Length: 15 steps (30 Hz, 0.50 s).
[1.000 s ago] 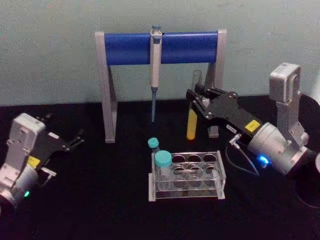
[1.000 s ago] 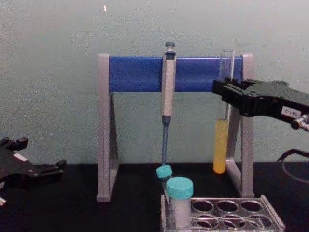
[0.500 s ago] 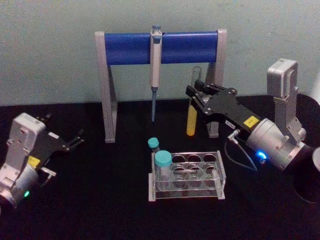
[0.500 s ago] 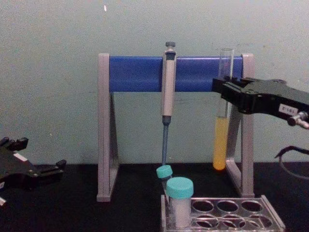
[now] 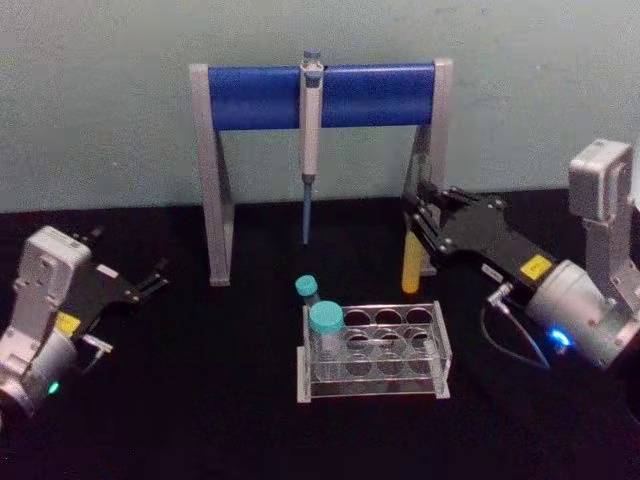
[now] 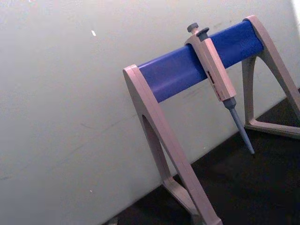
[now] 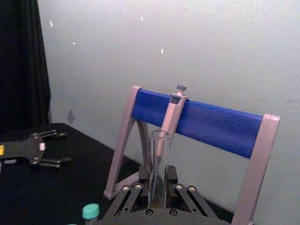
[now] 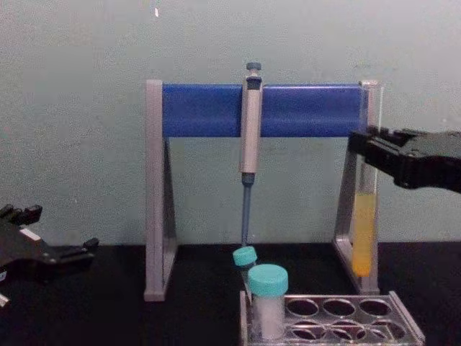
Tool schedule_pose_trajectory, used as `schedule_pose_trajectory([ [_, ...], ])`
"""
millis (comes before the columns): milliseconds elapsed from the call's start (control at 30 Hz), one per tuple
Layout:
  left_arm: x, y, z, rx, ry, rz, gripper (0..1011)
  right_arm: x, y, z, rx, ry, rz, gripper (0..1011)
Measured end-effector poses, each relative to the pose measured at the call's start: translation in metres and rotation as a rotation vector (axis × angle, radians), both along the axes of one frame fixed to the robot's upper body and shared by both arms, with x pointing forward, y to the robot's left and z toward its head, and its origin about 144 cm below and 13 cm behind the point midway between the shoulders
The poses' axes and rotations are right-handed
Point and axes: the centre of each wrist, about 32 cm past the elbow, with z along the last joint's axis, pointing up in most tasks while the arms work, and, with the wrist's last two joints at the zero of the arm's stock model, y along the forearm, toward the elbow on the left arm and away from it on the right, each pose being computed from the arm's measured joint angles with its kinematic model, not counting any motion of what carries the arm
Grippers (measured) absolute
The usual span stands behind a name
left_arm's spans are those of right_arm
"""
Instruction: Pick up the test tube from the test tube rack, shake it, then place it back into the test tube rack.
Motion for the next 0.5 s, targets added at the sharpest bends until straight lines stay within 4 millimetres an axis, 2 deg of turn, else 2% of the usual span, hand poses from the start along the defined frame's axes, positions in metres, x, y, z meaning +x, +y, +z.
schedule_pose_trajectory([
  [267, 0.000, 0.000, 0.000, 0.000, 0.000, 0.000, 1001, -0.014, 0.007, -0.006, 0.023, 0.042, 0.063, 233],
  [500, 0.000, 0.000, 0.000, 0.000, 0.000, 0.000, 1001, -0.006, 0.019, -0.010, 0.050, 0.053, 0.109, 233],
])
